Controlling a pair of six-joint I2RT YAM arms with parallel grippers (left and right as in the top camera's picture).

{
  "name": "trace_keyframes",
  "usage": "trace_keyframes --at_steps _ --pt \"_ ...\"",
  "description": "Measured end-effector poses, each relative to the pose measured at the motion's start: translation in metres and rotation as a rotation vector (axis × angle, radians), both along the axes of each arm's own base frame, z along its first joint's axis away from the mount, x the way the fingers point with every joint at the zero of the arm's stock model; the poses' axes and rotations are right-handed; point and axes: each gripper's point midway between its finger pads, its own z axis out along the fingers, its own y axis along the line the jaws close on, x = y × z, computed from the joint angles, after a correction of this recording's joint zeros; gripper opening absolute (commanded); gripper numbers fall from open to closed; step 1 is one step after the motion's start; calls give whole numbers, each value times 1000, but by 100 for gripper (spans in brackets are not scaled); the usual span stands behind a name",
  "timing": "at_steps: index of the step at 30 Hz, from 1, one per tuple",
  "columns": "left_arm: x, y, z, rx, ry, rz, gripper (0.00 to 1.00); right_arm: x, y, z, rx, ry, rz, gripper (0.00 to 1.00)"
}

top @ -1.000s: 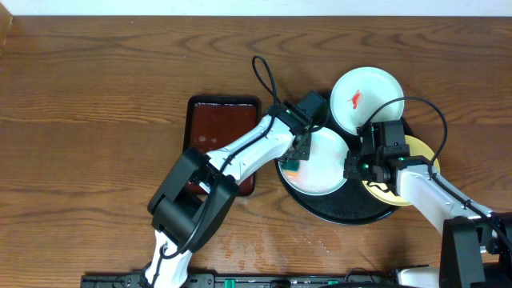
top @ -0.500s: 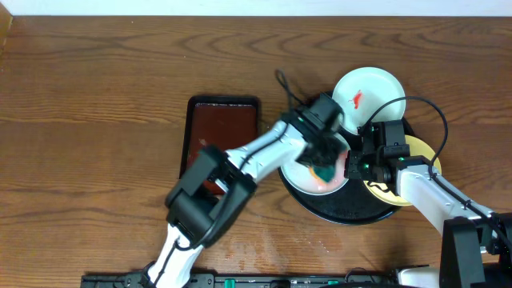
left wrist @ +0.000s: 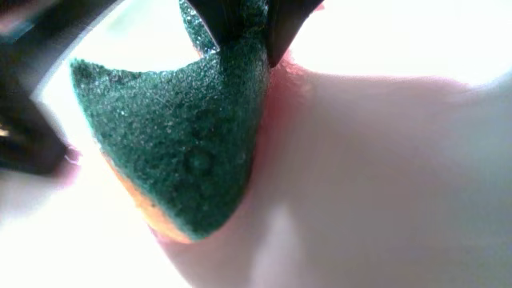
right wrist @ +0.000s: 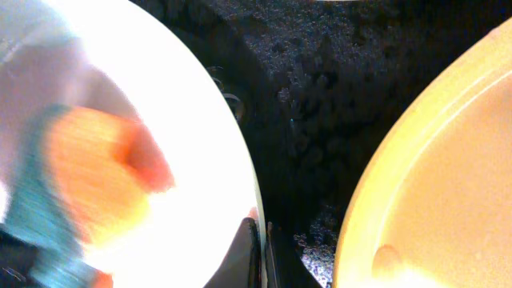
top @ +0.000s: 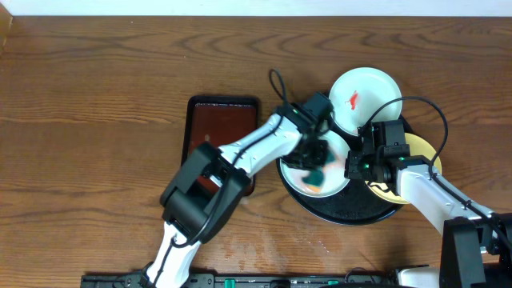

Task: Clean dirty plates on tray and stack at the side
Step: 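Scrub the lower pale green plate with the sponge in the left gripper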

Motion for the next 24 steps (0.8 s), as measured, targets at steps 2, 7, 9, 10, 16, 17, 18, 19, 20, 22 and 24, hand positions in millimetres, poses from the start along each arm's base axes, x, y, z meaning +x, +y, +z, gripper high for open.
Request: trace_keyframes --at_steps 2,7,9,10,16,17,18,19,20,22,24 --pt "9 20 0 80 -25 30 7 0 0 0 0 0 0 1" --pt "26 52 5 233 -122 61 7 0 0 0 0 0 0 1" --pt "27 58 7 266 -138 62 8 0 0 0 1 0 0 1" --pt "26 60 9 278 -142 61 7 0 0 0 1 0 0 1" --pt "17 88 52 347 -174 73 8 -3 3 -1 13 13 10 19" --pt "18 94 64 346 -193 83 8 -3 3 -1 14 12 11 19" --pt "20 100 76 341 -216 96 8 -3 4 -1 19 12 14 19" --pt "22 107 89 336 -239 111 8 -3 4 0 21 13 14 16" --pt "23 115 99 343 -255 126 8 -3 4 0 22 13 15 10" --pt "24 135 114 371 -272 157 8 -3 4 -1 19 14 13 1" --pt "30 151 118 394 -278 192 8 -4 4 -1 22 15 14 1"
